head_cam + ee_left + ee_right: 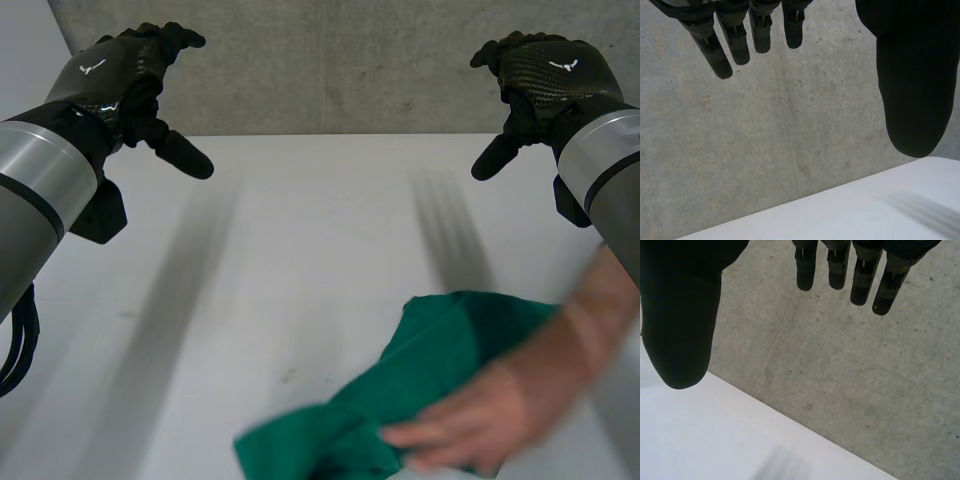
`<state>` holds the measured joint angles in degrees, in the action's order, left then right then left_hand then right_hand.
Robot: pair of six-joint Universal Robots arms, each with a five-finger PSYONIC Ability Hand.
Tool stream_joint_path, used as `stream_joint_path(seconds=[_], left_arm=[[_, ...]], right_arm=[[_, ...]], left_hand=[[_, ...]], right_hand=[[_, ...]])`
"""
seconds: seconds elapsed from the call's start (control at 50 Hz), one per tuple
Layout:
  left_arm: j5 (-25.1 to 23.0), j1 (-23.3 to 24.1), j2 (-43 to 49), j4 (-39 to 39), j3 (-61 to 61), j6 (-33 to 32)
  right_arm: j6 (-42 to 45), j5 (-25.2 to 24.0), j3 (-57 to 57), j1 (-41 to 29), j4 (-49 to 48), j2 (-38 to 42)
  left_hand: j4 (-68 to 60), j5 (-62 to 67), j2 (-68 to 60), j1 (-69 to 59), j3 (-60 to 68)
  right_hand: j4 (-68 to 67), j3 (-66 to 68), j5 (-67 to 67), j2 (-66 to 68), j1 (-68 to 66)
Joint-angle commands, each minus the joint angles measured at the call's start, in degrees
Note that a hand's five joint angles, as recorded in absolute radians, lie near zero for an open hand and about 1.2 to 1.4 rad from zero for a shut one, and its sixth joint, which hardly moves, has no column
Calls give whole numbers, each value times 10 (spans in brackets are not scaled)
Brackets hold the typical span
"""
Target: Fold the towel.
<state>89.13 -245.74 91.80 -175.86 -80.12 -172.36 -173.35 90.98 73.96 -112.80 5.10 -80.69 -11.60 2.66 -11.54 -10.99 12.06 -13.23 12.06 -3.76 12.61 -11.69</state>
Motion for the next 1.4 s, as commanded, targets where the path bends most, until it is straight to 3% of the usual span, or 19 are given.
stream_joint_path(seconds=[0.02,0.24,0.38,0.48,0.5,0.56,0.58,0.64,0.68,0.74,0.84,1.06,1.22,1.24,1.26,1.28,1.4], left_arm=[[0,3,1,0,-6,-1],[2,8,7,-4,-10,-3],[-1,30,14,18,-12,-9],[3,71,17,88,-48,-22],[3,78,16,95,-59,-22],[3,106,14,100,-118,-24],[3,106,14,100,-118,-24],[13,126,17,77,-182,-24],[18,130,19,69,-206,-24],[27,136,24,53,-248,-25],[43,167,68,22,-281,-32],[65,185,119,5,-283,-33],[65,186,130,-15,-282,-33],[65,186,130,-15,-282,-33],[65,185,130,-15,-281,-33],[65,185,129,-15,-280,-34],[65,185,126,-18,-267,-55]], right_arm=[[1,-2,1,-1,0,-2],[28,-50,0,-1,2,1],[151,-70,9,4,51,13],[248,-72,41,12,119,16],[289,-75,66,33,140,16],[304,-76,76,44,144,16],[374,-82,118,98,148,17],[408,-92,139,130,148,18],[445,-135,170,190,141,19],[442,-193,198,236,117,32],[433,-249,234,280,84,47],[415,-266,269,293,14,113],[380,-268,274,293,-54,141],[370,-268,274,292,-64,141],[357,-269,272,292,-78,141],[354,-270,272,292,-83,140],[355,-281,253,291,-96,140]], left_hand=[[16,-27,15,10,-21],[16,-26,15,9,-20],[-1,-9,-2,-7,-3],[-6,-4,-7,-12,2],[-6,-4,-7,-12,2],[-6,-4,-7,-12,2],[-6,-4,-7,-12,2],[-8,-3,-9,-14,3],[-13,2,-14,-19,8],[-30,19,-30,-36,25],[-48,38,-49,-54,44],[-215,204,-215,-221,210],[-517,507,-518,-524,513],[-534,524,-535,-540,530],[-561,551,-562,-567,557],[-641,631,-642,-647,637],[-684,673,-685,-690,679]], right_hand=[[32,-21,38,-26,17],[32,-21,38,-26,17],[32,-21,38,-26,17],[32,-21,38,-26,17],[32,-21,38,-26,17],[32,-21,38,-26,17],[32,-21,38,-26,17],[32,-21,38,-26,17],[32,-21,38,-26,17],[32,-21,38,-26,17],[32,-21,38,-26,17],[-5,17,0,12,-21],[-201,212,-195,207,-216],[-287,299,-282,293,-303],[-540,551,-534,546,-555],[-630,642,-625,637,-646],[-668,679,-662,674,-683]])
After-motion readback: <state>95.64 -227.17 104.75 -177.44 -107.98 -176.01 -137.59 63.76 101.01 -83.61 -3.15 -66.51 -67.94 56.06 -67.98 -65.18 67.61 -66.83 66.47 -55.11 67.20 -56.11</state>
